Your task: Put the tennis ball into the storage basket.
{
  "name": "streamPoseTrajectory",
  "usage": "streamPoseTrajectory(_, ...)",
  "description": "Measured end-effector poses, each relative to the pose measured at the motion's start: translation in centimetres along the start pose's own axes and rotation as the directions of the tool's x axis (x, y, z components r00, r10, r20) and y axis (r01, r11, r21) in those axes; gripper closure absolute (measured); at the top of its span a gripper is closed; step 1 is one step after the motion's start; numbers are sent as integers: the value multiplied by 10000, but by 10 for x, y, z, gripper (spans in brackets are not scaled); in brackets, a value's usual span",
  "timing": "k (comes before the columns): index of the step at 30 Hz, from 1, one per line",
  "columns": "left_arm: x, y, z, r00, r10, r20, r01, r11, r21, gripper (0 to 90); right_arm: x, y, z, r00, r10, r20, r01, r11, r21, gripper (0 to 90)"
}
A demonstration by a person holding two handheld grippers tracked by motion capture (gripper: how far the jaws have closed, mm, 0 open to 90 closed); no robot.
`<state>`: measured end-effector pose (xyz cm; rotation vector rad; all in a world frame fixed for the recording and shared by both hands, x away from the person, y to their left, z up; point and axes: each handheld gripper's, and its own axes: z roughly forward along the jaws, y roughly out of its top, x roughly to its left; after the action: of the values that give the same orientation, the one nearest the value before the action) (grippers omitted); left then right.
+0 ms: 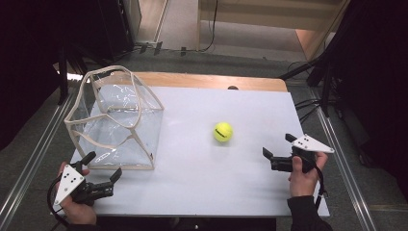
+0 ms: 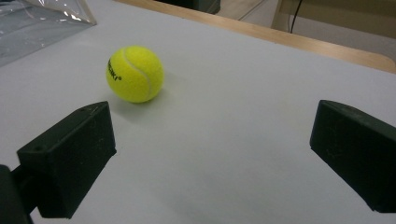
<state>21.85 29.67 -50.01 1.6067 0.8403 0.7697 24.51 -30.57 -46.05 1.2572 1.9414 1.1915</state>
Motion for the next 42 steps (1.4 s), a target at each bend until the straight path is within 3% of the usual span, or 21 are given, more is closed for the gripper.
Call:
streamPoseTrajectory(18, 0, 0, 0, 9999, -106, 53, 107, 9999, -89, 0, 12, 36, 30, 9939, -901, -640, 953, 9919, 838, 0)
streamPoseTrajectory(26, 1, 0, 0, 9999, -112, 85, 113, 9999, -99, 0, 15, 44, 41, 9916, -990, -832, 1080, 9879, 1113, 0)
streamPoseTrajectory(42, 1, 0, 0, 9999, -99, 95, 100, 9999, -93, 0, 25, 58, 64, 9792, -1447, -1421, 1699, 9680, 1848, 0)
